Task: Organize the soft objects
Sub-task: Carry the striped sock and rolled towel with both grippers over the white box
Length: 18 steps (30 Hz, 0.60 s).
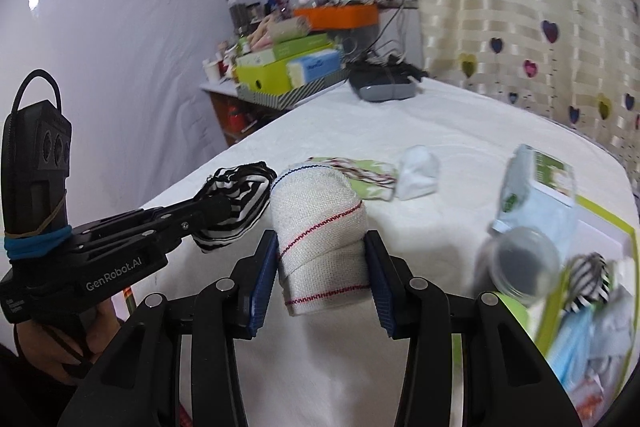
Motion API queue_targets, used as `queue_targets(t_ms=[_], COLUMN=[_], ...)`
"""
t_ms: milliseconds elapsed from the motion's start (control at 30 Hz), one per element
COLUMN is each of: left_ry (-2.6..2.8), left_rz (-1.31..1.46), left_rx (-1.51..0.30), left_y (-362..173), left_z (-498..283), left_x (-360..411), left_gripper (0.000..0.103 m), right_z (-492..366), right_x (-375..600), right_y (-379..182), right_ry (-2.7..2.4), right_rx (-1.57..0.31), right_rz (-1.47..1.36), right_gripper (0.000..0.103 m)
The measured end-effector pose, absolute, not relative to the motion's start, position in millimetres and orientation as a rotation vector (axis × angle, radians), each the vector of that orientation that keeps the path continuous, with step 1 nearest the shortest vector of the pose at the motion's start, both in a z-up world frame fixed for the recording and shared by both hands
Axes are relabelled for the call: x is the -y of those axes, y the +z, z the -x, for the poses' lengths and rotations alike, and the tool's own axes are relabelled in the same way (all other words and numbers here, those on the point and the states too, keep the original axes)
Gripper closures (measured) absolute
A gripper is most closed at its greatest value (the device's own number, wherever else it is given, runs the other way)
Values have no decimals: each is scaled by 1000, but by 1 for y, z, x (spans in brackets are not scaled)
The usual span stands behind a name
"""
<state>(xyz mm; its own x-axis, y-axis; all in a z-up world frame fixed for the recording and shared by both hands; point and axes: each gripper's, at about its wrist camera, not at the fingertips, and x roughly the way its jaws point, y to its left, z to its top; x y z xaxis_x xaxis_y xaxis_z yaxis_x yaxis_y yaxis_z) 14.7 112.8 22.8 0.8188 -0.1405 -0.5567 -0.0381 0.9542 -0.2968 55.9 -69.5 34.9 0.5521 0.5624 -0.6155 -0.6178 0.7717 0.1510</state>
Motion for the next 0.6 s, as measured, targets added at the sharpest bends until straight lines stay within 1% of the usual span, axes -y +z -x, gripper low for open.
queue_targets(t_ms=[600], left_ry=[-186], left_rz=[207], left_rx=[-601], left_y=[47], left_z=[-6], left_x=[-29], left_gripper=[93], right_z=[-25], right_x=[153], right_y=[55], right_ry=[589], right_rx=[-613], right_rz=[-14], right_gripper=[59])
